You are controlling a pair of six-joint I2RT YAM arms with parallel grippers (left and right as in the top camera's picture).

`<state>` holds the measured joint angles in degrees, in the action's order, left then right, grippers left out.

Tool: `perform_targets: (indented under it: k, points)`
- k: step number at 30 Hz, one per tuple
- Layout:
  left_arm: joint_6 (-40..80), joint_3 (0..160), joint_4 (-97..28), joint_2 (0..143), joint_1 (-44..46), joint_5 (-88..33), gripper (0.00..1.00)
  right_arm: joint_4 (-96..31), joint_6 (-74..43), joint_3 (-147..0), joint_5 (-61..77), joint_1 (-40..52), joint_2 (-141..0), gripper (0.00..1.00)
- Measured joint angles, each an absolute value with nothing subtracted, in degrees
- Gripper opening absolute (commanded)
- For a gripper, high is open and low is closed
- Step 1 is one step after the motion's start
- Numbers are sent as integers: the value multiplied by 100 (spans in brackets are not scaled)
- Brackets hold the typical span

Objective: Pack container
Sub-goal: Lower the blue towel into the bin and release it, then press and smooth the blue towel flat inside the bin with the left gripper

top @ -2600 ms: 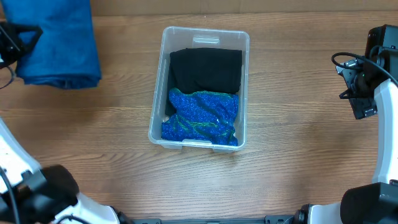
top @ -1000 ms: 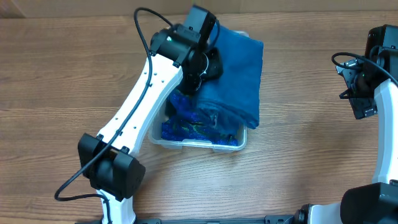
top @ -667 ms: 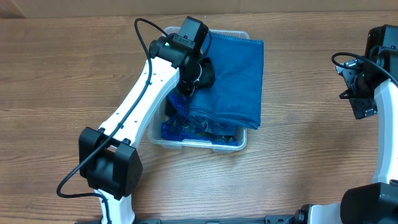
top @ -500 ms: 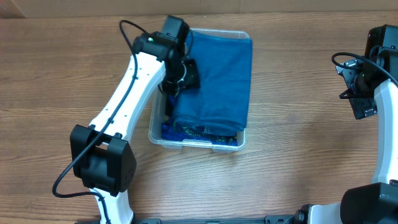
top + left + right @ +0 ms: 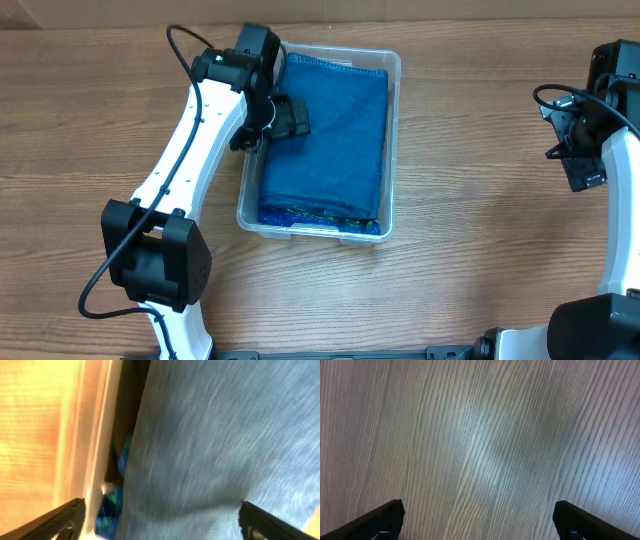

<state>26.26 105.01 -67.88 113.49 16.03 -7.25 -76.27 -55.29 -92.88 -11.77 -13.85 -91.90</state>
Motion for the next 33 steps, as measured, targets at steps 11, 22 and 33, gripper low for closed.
perform_targets:
  k: [11, 22, 33]
  points:
    - [1769, 11365, -5306, 11340, 1514, -379, 4, -7625, -5529, -9288, -1181, -1385, -9190, 100]
    - [1754, 11360, -4641, 12720, 1896, -679, 4, -7627, -5531, -9288, -1179, -1385, -9190, 100]
    - [1761, 11579, -5153, 12728, 1879, -290, 4, -7623, -5527, -9288, -1179, -1385, -9190, 100]
